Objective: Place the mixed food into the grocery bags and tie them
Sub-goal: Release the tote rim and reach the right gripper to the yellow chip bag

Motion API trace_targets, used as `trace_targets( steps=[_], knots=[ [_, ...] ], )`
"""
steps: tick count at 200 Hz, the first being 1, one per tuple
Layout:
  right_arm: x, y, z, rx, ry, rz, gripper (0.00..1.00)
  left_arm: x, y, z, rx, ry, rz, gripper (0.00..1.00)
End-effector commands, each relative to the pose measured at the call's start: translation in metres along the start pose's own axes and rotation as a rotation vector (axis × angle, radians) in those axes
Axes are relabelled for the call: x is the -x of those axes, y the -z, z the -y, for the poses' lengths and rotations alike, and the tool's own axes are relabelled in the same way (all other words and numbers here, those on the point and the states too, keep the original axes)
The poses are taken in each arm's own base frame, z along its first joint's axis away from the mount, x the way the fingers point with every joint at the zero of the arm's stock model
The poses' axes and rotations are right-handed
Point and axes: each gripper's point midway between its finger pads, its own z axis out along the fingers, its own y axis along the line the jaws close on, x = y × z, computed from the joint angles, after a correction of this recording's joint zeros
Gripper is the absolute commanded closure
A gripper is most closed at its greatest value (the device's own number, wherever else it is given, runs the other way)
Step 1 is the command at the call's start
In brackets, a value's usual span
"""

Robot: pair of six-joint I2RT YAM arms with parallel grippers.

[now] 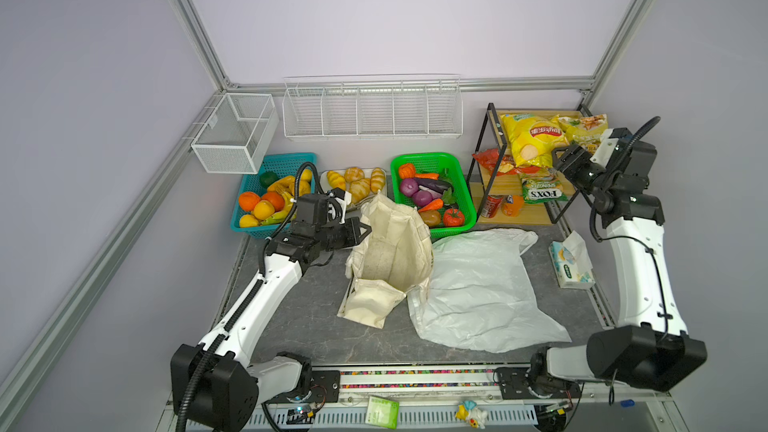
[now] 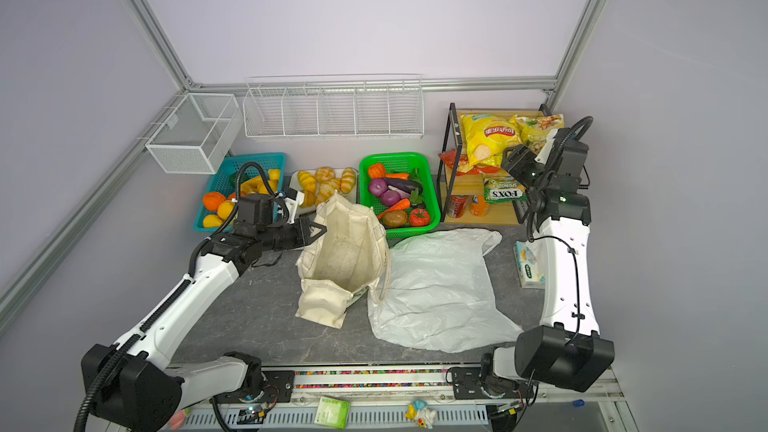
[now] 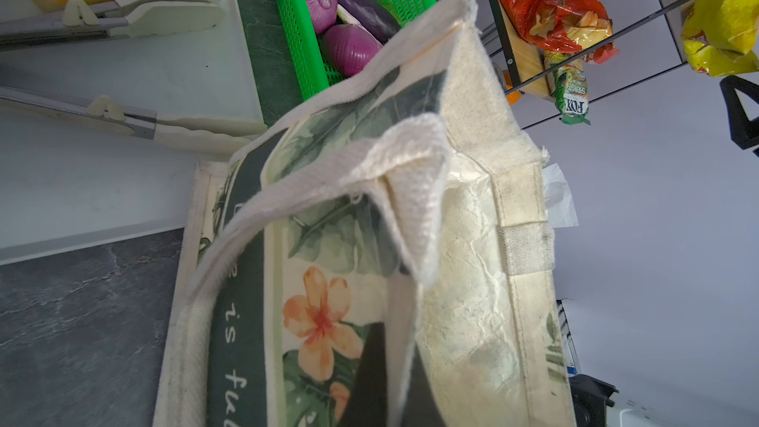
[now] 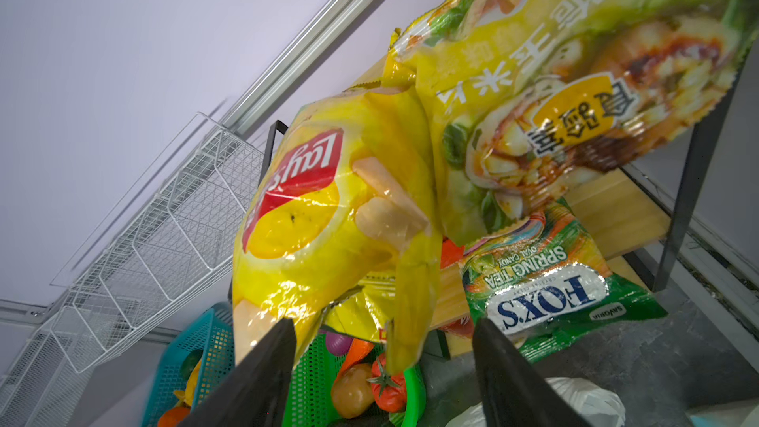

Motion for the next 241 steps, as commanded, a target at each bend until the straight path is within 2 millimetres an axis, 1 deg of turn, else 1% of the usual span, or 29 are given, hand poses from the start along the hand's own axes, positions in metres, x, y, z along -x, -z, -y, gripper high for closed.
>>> trace_targets(
  steps=[1,38,54,68,84,124,160,189,226,241],
  knots=[
    [0.020,-0.001,-0.014,0.050,-0.001,0.066,0.45,0.011,0.008,0.009,-0.030,-0.047,0.056,1.00],
    [0.019,0.000,-0.016,0.059,0.015,0.072,0.69,0.010,0.008,0.009,-0.034,-0.047,0.057,1.00],
    [0.022,0.003,-0.018,0.066,0.019,0.087,0.76,0.010,0.008,0.009,-0.035,-0.046,0.055,1.00],
    [0.025,0.008,-0.024,0.088,0.017,0.105,0.80,0.010,0.008,0.009,-0.037,-0.046,0.055,1.00],
    [0.030,0.014,-0.034,0.135,0.006,0.131,0.83,0.010,0.008,0.010,-0.038,-0.045,0.056,1.00],
    [0.043,0.029,-0.068,0.262,0.009,0.168,0.89,0.010,0.008,0.010,-0.038,-0.045,0.060,1.00],
    [0.056,0.045,-0.088,0.312,0.022,0.207,0.94,0.010,0.009,0.010,-0.041,-0.046,0.063,1.00],
    [0.066,0.064,-0.108,0.378,0.046,0.248,0.94,0.011,0.009,0.010,-0.040,-0.050,0.068,1.00],
    [0.078,0.084,-0.142,0.509,0.087,0.267,0.94,0.011,0.010,0.011,-0.043,-0.055,0.076,1.00],
    [0.080,0.095,-0.157,0.559,0.104,0.260,0.94,0.012,0.011,0.011,-0.046,-0.058,0.081,1.00]
  ],
)
